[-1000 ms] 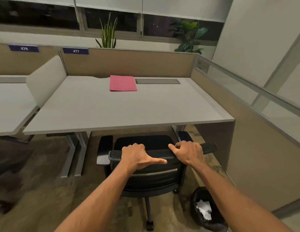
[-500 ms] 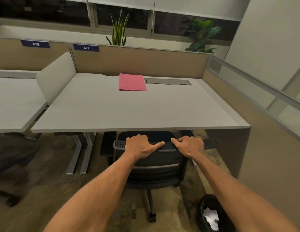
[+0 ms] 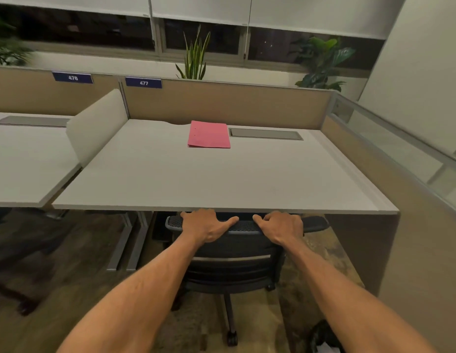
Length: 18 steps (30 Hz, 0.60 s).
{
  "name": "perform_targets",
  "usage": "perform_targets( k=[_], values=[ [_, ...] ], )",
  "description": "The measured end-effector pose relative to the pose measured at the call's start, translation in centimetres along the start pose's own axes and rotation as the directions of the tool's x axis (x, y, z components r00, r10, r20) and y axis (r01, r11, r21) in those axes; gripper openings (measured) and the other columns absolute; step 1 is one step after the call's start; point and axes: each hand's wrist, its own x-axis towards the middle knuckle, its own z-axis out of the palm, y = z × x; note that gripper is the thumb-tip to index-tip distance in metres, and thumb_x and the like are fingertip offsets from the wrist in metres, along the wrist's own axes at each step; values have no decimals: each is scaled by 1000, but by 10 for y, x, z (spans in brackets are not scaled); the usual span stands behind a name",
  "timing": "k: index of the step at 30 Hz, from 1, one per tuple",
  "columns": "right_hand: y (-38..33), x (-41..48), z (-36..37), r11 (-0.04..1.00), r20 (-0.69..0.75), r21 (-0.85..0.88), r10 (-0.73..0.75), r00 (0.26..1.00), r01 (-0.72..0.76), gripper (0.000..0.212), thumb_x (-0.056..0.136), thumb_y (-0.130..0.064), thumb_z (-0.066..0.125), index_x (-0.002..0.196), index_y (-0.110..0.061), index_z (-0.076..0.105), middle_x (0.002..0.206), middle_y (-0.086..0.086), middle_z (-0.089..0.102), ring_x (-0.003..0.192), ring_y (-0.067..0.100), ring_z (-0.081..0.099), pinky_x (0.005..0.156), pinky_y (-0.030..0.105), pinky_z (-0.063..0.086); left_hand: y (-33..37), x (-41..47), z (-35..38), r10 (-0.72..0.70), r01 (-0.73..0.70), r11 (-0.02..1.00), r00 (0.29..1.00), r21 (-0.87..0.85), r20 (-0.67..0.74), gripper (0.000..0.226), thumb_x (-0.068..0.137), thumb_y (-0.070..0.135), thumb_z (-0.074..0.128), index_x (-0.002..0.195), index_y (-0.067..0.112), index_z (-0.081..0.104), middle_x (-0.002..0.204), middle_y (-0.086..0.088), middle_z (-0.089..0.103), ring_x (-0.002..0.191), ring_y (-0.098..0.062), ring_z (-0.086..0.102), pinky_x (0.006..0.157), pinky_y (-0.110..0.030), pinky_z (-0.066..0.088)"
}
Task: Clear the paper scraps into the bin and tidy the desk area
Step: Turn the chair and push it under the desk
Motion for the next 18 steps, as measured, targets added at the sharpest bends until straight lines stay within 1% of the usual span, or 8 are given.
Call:
perform_targets(
  k=[2, 4, 6, 9, 11, 13, 15, 18],
  values=[
    [0, 6, 0, 1000, -6, 7, -9, 1000, 9, 72, 83, -76, 25, 68, -24, 73, 52, -10, 51, 50, 6, 42, 70, 31, 38, -1, 6, 2, 19, -20, 1000, 999, -17, -40, 81, 65, 95, 15, 55, 22, 49, 71, -1, 67, 69, -18, 61, 90, -47, 46],
    [0, 12, 0, 1000, -10, 21, -21, 1000, 21, 72, 83, -76, 26, 69, -23, 73, 51, -10, 51, 50, 7, 43, 67, 29, 39, -2, 11, 3, 32, -32, 999, 998, -10, -54, 80, 65, 95, 15, 52, 22, 46, 62, 0, 62, 59, -16, 57, 76, -36, 52],
    [-1, 16, 0, 999, -5, 23, -26, 1000, 26, 72, 83, -76, 26, 71, -24, 74, 52, -9, 51, 50, 8, 42, 66, 30, 38, -3, 16, 3, 34, -34, 999, 998, 12, -55, 83, 63, 96, 13, 51, 21, 46, 56, 2, 57, 56, -17, 57, 70, -34, 52],
    [-3, 22, 0, 999, 12, 29, -20, 1000, 20, 71, 83, -75, 26, 74, -24, 74, 54, -7, 52, 51, 9, 42, 70, 32, 39, -5, 24, 2, 39, -37, 999, 998, 29, -51, 84, 61, 97, 10, 50, 21, 44, 54, 3, 55, 58, -20, 61, 71, -35, 54],
    [-5, 26, 1, 999, 13, 40, -18, 1000, 17, 71, 84, -73, 26, 73, -21, 73, 55, -7, 55, 52, 9, 44, 75, 34, 41, -7, 29, 2, 44, -42, 998, 997, 41, -58, 85, 60, 98, 9, 48, 21, 44, 52, 4, 54, 56, -20, 60, 71, -36, 54],
    [-8, 31, 1, 998, 11, 53, -16, 1000, 15, 72, 84, -73, 26, 69, -19, 72, 57, -5, 59, 54, 10, 48, 80, 35, 43, -10, 35, 0, 44, -40, 997, 997, 65, -60, 86, 60, 98, 9, 49, 22, 46, 54, 4, 56, 56, -18, 58, 75, -39, 52],
    [-12, 34, 1, 998, 10, 58, -15, 1000, 14, 72, 85, -72, 25, 67, -19, 71, 58, -5, 60, 55, 12, 49, 82, 36, 42, -14, 41, -1, 43, -40, 997, 998, 69, -46, 86, 59, 98, 8, 49, 22, 46, 54, 4, 57, 58, -19, 59, 79, -42, 51],
    [-19, 37, 1, 998, 16, 59, -19, 1000, 18, 72, 84, -72, 25, 67, -19, 69, 58, -4, 57, 56, 13, 48, 83, 38, 41, -21, 47, -1, 42, -39, 997, 998, 63, -50, 87, 58, 99, 9, 46, 22, 46, 51, 3, 56, 57, -20, 60, 78, -41, 52]
  ],
)
